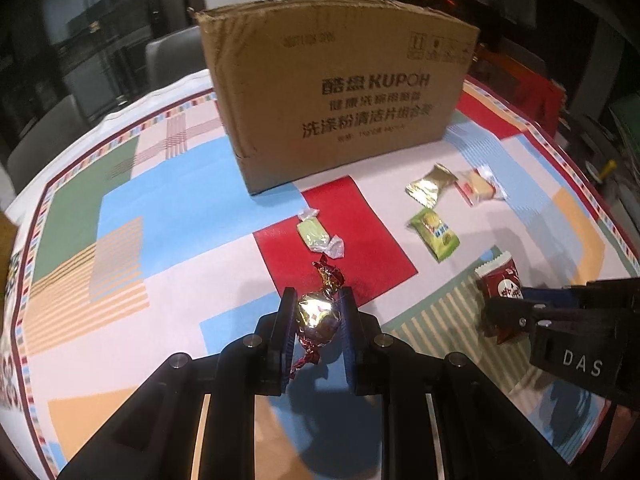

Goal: Organize snacks
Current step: 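Carry the red bar and gold chocolate over the cardboard box with both tools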

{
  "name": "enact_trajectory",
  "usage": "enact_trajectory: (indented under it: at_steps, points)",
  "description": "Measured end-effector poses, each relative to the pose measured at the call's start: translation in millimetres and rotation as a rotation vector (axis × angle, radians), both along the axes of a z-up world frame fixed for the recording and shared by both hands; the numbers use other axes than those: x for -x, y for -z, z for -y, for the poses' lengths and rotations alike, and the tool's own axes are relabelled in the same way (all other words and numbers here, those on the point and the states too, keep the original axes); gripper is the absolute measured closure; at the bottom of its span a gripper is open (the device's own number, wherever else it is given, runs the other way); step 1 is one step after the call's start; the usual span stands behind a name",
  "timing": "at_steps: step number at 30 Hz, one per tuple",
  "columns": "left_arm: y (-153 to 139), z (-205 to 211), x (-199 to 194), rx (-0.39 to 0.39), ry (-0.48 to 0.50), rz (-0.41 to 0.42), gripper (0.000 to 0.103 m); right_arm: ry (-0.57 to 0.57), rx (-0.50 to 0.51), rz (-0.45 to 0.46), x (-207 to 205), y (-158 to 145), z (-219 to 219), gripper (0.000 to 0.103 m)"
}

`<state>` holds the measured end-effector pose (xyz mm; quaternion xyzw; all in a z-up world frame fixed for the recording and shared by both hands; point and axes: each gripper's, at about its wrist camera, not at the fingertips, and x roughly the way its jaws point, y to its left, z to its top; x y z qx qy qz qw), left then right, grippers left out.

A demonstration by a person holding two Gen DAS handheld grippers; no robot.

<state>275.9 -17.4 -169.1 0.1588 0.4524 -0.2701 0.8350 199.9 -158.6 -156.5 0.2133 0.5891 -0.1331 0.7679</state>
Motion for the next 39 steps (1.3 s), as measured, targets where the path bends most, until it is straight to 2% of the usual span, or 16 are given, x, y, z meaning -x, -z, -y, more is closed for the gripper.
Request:
enact_trajectory:
  at_steps: [4, 13, 22, 29, 39]
  points:
    - [-6, 0, 4, 0.013, -0.088, 0.016, 0.082, -0.048, 0.016, 0.045, 1, -4, 7, 0.081]
    - [-23, 9, 19, 0.038, -0.239, 0.050, 0.082, -0.133, 0.080, 0.195, 8, -37, 32, 0.081]
    - [-44, 26, 34, 0.055, -0.296, 0.086, 0.082, -0.219, 0.154, 0.308, 4, -49, 44, 0.081]
    - [-56, 34, 38, 0.067, -0.330, 0.100, 0.082, -0.269, 0.234, 0.405, 10, -70, 54, 0.081]
    - [-80, 45, 41, 0.083, -0.338, 0.145, 0.082, -0.288, 0.269, 0.496, 9, -99, 65, 0.081]
